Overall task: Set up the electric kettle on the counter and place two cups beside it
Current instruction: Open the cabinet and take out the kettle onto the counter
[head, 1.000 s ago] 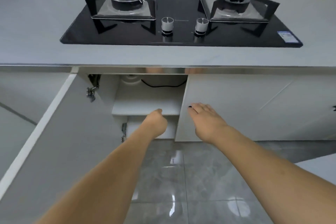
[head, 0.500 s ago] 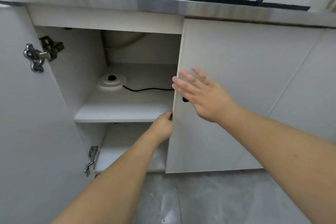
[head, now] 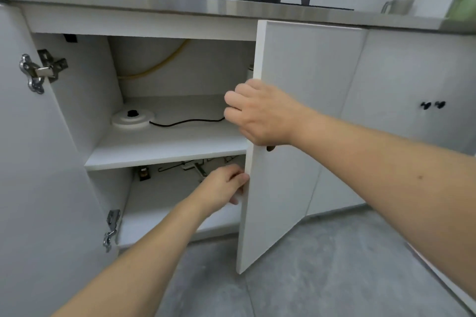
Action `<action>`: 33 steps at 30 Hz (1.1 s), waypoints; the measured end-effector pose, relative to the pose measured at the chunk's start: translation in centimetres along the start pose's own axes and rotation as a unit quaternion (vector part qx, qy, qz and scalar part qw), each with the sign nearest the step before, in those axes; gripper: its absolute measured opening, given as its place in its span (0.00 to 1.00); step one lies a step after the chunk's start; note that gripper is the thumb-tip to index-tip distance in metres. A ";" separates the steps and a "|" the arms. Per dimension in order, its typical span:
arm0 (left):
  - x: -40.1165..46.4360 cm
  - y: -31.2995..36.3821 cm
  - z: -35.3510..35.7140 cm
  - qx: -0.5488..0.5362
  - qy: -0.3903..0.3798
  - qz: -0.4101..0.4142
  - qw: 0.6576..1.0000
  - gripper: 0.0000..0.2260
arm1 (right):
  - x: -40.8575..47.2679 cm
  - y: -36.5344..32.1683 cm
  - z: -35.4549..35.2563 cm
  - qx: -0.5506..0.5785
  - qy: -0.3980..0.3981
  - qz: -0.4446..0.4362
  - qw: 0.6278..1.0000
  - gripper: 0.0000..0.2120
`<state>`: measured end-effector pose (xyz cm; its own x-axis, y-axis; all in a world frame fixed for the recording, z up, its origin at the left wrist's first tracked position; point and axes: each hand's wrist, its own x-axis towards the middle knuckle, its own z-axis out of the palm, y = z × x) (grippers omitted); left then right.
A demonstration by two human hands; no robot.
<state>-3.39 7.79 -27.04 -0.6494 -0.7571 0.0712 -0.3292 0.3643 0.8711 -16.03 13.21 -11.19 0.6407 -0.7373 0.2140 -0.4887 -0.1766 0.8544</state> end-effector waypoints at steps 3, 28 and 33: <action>-1.1 1.2 1.8 0.012 -0.032 0.036 0.999 0.10 | -2.3 -0.2 -1.0 -0.046 0.001 0.000 0.999 0.05; 2.8 13.0 29.5 0.105 0.022 0.085 0.991 0.59 | -29.1 2.0 -1.2 -0.138 -0.353 0.291 0.878 0.29; 4.8 13.9 33.5 0.078 0.041 0.087 0.992 0.58 | -33.1 4.0 0.2 -0.135 -0.327 0.270 0.896 0.29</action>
<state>-34.01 27.37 -30.85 -0.6502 -0.7145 0.2582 -0.3234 0.5678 0.7570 -39.28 36.77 -14.97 -0.1718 -0.9079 0.3825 -0.4056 0.4190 0.8124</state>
